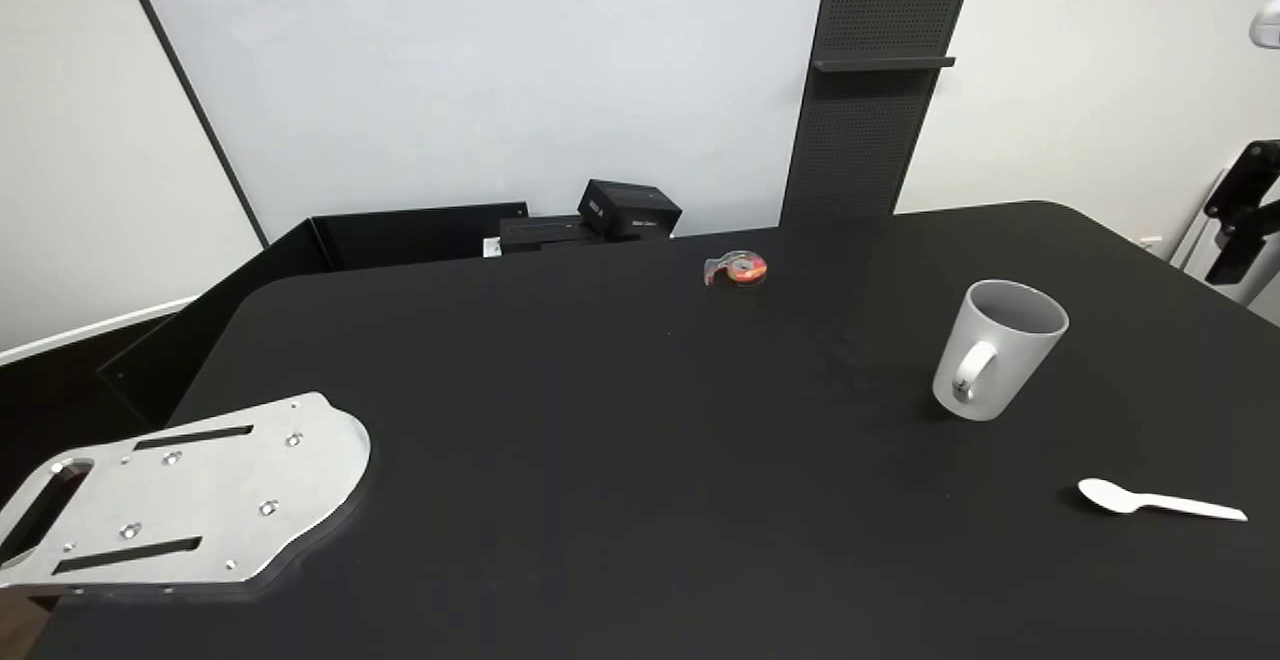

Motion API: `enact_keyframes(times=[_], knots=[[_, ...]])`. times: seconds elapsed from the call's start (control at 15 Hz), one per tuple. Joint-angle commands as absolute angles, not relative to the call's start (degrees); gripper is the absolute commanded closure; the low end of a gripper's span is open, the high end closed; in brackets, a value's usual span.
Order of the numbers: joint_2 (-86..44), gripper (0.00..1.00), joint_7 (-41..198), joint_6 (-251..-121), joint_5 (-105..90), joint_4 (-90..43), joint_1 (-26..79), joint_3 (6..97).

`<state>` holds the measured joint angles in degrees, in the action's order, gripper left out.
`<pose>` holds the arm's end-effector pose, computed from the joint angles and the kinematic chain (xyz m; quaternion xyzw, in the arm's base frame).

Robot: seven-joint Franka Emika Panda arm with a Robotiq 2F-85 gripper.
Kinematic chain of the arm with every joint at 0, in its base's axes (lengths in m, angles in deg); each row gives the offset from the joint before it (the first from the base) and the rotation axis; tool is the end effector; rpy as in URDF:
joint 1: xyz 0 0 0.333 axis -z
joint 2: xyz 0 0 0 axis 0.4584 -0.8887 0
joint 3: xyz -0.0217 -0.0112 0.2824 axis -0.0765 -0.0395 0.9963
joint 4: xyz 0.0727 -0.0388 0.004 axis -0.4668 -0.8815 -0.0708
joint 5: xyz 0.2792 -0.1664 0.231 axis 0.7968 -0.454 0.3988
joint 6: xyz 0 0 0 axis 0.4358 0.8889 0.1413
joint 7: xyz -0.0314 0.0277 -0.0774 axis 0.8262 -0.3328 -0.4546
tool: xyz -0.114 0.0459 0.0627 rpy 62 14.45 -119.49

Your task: Pick up the white spoon from the table and put it in the mug cup

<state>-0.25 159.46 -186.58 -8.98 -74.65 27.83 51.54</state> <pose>0.4538 -0.0361 0.2373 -0.7891 -0.6129 0.0403 0.0026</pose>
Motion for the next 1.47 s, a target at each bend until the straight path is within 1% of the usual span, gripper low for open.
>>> enact_keyframes(times=[0.0,0.2,0.47,0.73,1.2,1.4], knots=[[-0.24,0.00,159.46,-186.47,-8.96,-74.59,27.99,51.71],[-0.24,0.00,159.46,-186.47,-8.96,-74.59,27.99,51.71],[-1.53,0.00,149.97,-191.46,-14.11,-76.41,29.46,51.42],[-4.02,0.00,149.66,-197.82,-14.43,-78.24,30.39,50.80],[-8.39,0.00,150.82,-200.23,-16.78,-78.39,31.52,50.80],[-10.18,0.00,151.94,-203.24,-18.55,-79.04,31.45,51.12]])
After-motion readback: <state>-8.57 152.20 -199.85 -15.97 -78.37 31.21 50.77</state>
